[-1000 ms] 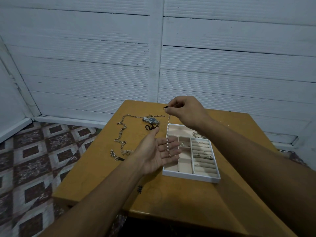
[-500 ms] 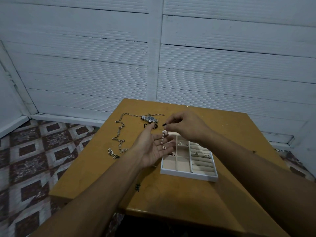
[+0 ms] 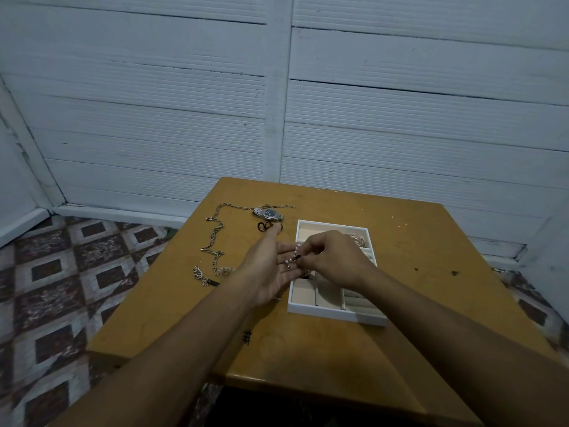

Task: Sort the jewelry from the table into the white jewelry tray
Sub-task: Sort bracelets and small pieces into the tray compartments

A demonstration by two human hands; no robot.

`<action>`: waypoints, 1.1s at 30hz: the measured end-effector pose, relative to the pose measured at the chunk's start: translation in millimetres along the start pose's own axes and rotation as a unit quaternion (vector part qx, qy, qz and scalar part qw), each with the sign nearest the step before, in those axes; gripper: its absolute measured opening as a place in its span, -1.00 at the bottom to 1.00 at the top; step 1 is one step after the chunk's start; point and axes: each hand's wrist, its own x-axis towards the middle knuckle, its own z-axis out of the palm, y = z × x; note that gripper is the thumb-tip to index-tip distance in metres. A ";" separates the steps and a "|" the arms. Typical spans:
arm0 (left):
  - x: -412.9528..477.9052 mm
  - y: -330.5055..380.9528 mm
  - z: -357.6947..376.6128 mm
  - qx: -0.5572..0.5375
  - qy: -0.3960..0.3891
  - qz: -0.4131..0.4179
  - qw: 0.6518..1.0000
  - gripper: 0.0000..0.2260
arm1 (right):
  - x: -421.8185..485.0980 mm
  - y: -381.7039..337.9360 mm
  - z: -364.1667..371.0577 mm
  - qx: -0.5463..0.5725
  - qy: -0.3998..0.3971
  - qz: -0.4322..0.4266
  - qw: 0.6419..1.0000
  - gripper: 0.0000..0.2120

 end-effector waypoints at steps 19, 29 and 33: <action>-2.1 5.3 -5.5 0.083 0.035 0.041 0.995 -0.67 | -5.0 7.2 0.1 -0.004 0.023 0.008 1.000 -0.87; -7.3 14.5 -11.8 0.063 0.046 0.085 0.993 -0.72 | -3.9 11.0 -1.3 -0.013 0.021 0.025 0.999 -0.86; -5.3 10.8 -13.8 0.094 0.069 0.100 0.988 -0.75 | -0.1 10.6 4.2 -0.045 0.026 0.011 0.999 -0.92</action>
